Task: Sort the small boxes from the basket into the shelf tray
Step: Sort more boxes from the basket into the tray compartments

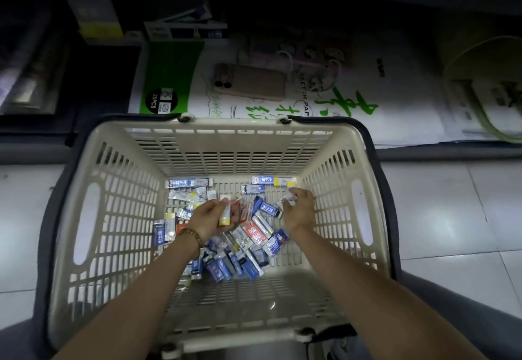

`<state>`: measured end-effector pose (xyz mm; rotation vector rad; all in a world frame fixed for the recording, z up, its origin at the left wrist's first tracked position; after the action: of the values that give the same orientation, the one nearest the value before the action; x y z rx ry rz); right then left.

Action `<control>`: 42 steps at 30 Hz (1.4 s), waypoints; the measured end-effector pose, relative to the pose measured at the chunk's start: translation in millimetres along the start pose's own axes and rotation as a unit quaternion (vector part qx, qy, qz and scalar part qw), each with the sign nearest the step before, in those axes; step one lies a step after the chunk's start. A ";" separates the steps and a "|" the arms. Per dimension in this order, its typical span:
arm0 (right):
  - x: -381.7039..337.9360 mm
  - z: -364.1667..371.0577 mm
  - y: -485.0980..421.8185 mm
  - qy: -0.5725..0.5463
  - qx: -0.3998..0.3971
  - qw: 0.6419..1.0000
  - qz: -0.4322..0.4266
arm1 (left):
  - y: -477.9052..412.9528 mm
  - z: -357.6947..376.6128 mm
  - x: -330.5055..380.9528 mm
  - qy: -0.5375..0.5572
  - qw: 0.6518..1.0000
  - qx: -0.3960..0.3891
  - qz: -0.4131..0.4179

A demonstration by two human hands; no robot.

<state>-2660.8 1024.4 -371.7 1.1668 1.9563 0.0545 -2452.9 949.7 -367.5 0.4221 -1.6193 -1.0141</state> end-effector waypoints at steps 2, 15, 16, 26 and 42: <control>0.9 -1.9 0.5 -0.065 0.037 0.997 0.023 | -0.8 -0.8 -6.0 -0.017 1.000 -0.011 -0.017; -38.8 19.6 13.4 -0.263 -0.218 0.939 0.047 | -6.9 7.5 -5.7 0.048 0.994 -0.083 -0.057; -44.8 24.5 19.6 -0.225 -0.286 0.931 0.030 | -5.6 8.9 -4.2 0.038 0.994 -0.090 -0.058; -5.3 27.6 19.8 0.065 -0.263 0.962 0.017 | -5.1 -1.7 -3.7 0.023 0.998 -0.046 -0.033; -69.8 -38.2 36.5 -0.121 -0.243 0.962 0.007 | 51.6 20.6 79.6 0.063 0.991 -0.118 0.021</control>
<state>-2645.5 1006.7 -287.3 0.8166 1.5970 0.3629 -2484.7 929.2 -278.1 0.2857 -1.3712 -1.1090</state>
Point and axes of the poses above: each hand's wrist, its own y-axis away from the middle knuckle, its own z-axis out of the palm, x = y × z, the point moved 6 cm from there along -y, towards the middle knuckle, and after that the axes turned 6 degrees about -y, right-handed, at the moved point
